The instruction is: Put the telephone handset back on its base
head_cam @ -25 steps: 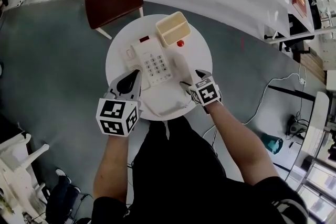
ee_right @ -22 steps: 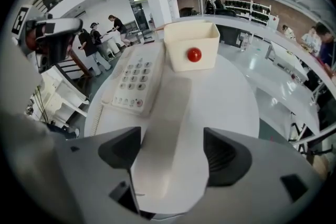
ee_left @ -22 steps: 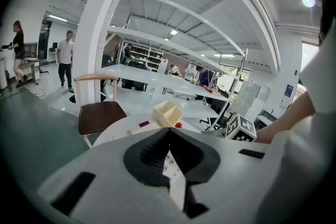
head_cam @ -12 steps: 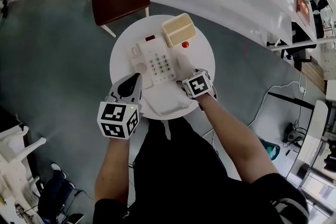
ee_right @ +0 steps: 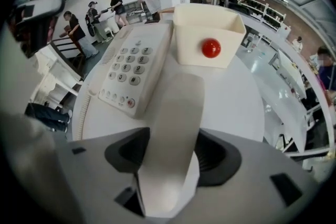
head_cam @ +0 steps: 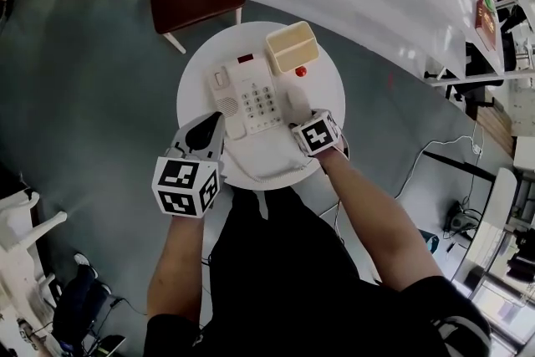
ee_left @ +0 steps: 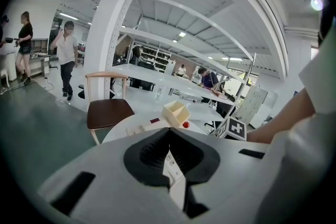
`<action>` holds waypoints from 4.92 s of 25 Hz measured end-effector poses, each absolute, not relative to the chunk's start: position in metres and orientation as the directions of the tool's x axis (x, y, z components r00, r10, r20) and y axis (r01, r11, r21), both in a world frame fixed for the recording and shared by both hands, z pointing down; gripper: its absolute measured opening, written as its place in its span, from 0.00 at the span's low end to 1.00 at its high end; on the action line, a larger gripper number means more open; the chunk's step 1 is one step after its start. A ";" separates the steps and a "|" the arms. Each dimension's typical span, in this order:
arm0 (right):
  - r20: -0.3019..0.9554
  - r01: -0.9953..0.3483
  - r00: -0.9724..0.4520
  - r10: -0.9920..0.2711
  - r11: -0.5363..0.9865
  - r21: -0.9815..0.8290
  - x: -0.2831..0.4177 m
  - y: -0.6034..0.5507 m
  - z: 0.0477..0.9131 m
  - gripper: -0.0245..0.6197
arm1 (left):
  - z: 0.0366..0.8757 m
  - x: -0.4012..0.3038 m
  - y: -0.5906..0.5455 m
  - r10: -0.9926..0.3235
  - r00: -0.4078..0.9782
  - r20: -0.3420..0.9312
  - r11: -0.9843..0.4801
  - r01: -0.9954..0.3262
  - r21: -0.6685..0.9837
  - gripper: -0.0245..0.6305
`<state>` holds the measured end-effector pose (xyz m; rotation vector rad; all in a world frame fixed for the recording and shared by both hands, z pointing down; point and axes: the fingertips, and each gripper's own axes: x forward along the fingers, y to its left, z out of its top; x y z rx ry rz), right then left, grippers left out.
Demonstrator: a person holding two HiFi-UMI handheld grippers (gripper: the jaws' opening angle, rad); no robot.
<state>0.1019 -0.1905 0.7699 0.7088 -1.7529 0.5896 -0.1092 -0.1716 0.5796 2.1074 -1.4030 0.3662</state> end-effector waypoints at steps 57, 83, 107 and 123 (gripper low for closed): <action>0.406 -0.581 -0.775 -0.484 0.798 -0.159 0.039 -0.252 0.433 0.37 | 0.439 -0.149 -0.189 -0.882 0.242 0.405 -0.195 -0.969 0.154 0.05; 0.373 -0.705 -0.697 -0.612 0.681 -0.200 -0.110 -0.194 0.423 0.37 | 0.441 -0.289 -0.218 -0.797 0.460 0.392 -0.455 -0.884 0.111 0.05; 0.627 -0.783 -0.570 -0.530 0.583 -0.219 -0.110 -0.190 0.563 0.37 | 0.486 -0.253 -0.224 -0.693 0.579 0.430 -0.539 -0.812 0.224 0.05; 0.759 -0.786 -0.504 -0.412 0.584 -0.205 -0.129 -0.201 0.657 0.37 | 0.513 -0.274 -0.215 -0.705 0.531 0.470 -0.471 -0.846 0.249 0.05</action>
